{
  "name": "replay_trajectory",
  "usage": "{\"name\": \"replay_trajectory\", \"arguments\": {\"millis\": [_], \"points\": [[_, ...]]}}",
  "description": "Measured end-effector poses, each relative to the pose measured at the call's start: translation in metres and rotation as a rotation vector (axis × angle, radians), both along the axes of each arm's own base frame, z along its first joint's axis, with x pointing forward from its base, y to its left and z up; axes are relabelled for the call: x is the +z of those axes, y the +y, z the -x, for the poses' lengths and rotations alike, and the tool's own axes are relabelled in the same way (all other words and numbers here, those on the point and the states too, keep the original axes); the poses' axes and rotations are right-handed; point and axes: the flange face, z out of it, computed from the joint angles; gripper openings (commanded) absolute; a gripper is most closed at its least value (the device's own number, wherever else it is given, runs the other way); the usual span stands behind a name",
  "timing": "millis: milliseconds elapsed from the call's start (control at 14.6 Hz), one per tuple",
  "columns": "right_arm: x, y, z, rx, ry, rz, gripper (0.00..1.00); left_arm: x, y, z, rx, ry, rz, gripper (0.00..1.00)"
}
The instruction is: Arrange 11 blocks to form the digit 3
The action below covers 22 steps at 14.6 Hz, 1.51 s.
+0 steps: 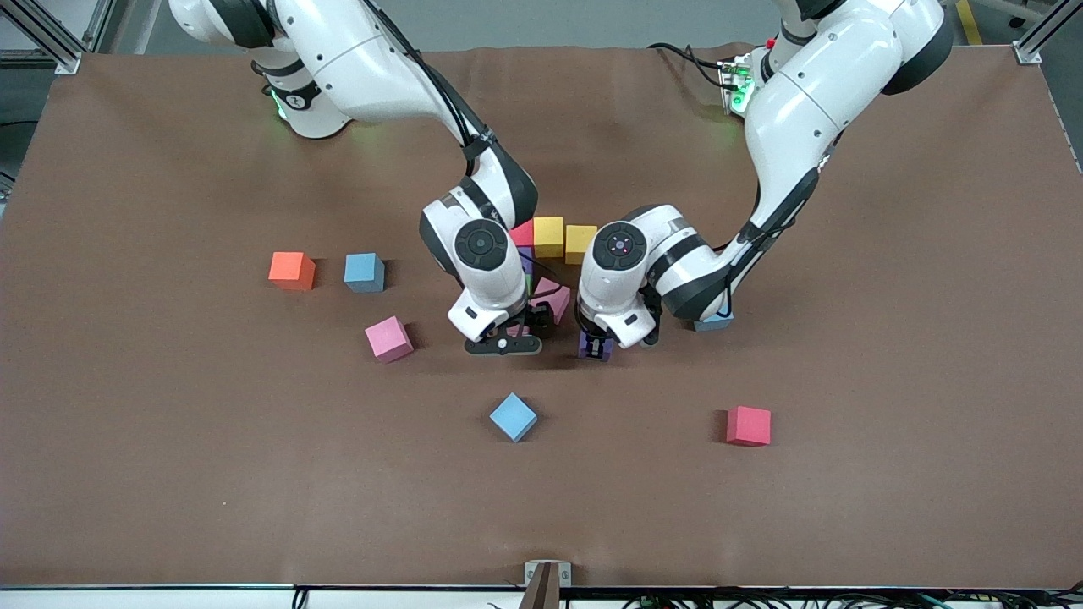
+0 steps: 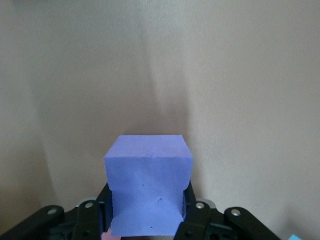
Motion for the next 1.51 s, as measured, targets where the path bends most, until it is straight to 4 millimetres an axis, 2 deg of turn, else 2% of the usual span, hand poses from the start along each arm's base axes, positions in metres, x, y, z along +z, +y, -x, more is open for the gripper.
{"name": "replay_trajectory", "arguments": {"millis": [137,275,481,549,687,824,1099,1511], "points": [[0.020,-0.011,-0.008,-0.022,0.002,-0.001,1.00,0.002,-0.006,0.003,-0.001,-0.001,0.006,0.31],[0.044,-0.033,-0.021,-0.063,0.022,0.007,1.00,0.003,-0.010,0.004,-0.003,-0.003,0.009,0.31],[0.069,-0.096,-0.051,-0.157,0.065,0.030,1.00,0.002,-0.015,0.007,0.001,0.001,0.011,0.32],[0.071,-0.117,-0.060,-0.186,0.078,0.036,1.00,0.001,-0.017,0.009,0.004,0.007,0.014,0.32],[0.070,-0.140,-0.071,-0.222,0.082,0.037,1.00,-0.001,-0.023,0.014,0.010,0.015,0.017,0.32],[0.070,-0.145,-0.074,-0.231,0.081,0.036,1.00,-0.001,-0.030,0.020,0.009,0.017,0.018,0.32],[0.073,-0.130,-0.073,-0.352,0.074,0.019,1.00,-0.001,-0.034,0.023,0.014,0.018,0.018,0.32],[0.058,-0.106,-0.096,-0.561,0.049,-0.009,1.00,-0.004,-0.030,0.022,0.019,0.025,0.007,0.31]]}}
